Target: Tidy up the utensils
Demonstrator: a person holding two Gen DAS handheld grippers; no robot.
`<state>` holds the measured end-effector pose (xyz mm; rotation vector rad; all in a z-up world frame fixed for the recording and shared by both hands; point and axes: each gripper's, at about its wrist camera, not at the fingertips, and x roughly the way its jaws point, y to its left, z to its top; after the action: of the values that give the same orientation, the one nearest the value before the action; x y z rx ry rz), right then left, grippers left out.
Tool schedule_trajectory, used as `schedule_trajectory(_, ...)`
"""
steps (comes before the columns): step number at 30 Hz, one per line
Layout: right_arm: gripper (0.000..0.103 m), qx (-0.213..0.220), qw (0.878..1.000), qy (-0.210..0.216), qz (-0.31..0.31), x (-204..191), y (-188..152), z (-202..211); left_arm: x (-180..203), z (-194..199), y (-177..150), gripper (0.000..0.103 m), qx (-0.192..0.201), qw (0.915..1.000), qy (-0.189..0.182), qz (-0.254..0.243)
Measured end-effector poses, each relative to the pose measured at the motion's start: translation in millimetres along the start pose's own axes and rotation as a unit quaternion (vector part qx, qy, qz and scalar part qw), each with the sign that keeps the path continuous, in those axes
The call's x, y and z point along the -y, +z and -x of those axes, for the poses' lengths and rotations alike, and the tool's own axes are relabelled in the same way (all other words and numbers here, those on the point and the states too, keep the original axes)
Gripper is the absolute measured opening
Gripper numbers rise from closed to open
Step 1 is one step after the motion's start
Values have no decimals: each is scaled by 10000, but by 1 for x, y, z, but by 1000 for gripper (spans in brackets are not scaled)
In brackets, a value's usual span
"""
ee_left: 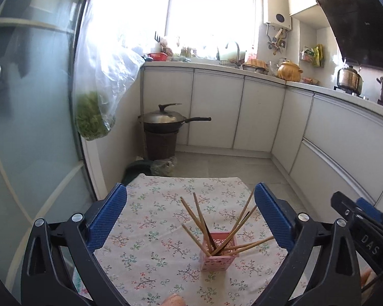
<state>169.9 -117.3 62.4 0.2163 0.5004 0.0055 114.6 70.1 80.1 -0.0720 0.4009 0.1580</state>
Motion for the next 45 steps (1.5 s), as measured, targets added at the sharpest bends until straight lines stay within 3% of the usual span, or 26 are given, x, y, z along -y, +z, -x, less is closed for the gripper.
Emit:
schedule_trajectory(6, 88, 29, 9988, -488, -28, 20, -21, 23, 9, 25, -22, 96, 248, 9994, -218, -57)
schedule_trajectory(11, 96, 111, 9970, -745, -196, 37, -41, 41, 23, 35, -42, 96, 56, 9992, -48, -389)
schedule_trajectory(20, 96, 54, 9938, -1103, -146, 52, -61, 57, 34, 47, -61, 96, 98, 9982, 23, -596)
schedule_trajectory(45, 96, -158, 9941, -1066, -144, 54, -66, 48, 39, 42, -66, 96, -22, 9983, -5, -577)
